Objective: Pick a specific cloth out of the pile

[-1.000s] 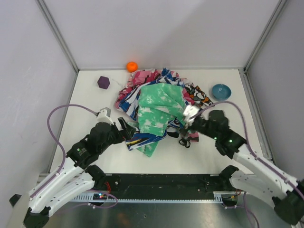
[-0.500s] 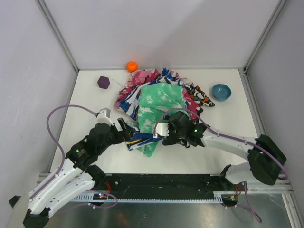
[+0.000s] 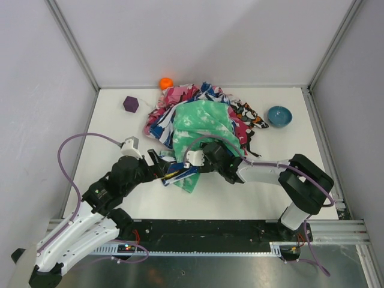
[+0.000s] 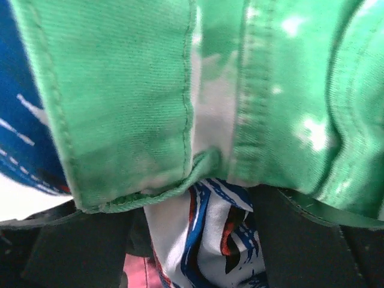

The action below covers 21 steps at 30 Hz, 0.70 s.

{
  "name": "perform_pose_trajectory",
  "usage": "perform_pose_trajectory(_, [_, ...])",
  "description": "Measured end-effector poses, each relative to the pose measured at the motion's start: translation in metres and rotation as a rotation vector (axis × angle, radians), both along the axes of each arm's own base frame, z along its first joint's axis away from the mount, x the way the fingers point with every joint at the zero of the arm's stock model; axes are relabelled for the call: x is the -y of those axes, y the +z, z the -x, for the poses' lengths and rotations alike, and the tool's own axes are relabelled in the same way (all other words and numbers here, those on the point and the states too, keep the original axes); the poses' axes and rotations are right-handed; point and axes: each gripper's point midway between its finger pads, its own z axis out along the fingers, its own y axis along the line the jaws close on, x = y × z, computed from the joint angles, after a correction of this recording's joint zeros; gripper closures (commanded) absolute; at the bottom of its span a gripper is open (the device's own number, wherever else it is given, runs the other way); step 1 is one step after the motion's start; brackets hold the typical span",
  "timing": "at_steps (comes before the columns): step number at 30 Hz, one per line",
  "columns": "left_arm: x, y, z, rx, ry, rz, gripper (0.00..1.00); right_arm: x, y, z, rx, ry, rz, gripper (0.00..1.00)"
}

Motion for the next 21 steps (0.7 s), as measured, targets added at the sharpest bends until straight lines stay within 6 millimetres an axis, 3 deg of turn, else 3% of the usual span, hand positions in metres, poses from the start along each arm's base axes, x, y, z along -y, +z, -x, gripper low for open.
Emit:
perform_pose_trajectory(4, [0.000, 0.000, 0.000, 0.000, 0.000, 0.000, 0.00, -0.010, 0.011, -0.007, 0.023, -0.042, -0.096, 0.62])
perform_pose_trajectory(7, [0.000, 0.000, 0.000, 0.000, 0.000, 0.000, 0.00, -0.016, 0.021, -0.013, 0.039, -0.073, -0.166, 0.91])
perform_pose_trajectory(8, [0.000, 0.000, 0.000, 0.000, 0.000, 0.000, 0.00, -0.017, 0.024, -0.015, 0.042, -0.084, -0.185, 0.95])
perform_pose_trajectory(14, [0.000, 0.000, 0.000, 0.000, 0.001, 0.000, 0.00, -0.025, 0.047, -0.027, 0.031, -0.156, -0.305, 1.00])
perform_pose_trajectory(21, [0.000, -0.002, 0.000, -0.007, -0.001, -0.006, 0.00, -0.042, 0.088, -0.011, -0.126, -0.189, -0.543, 1.00])
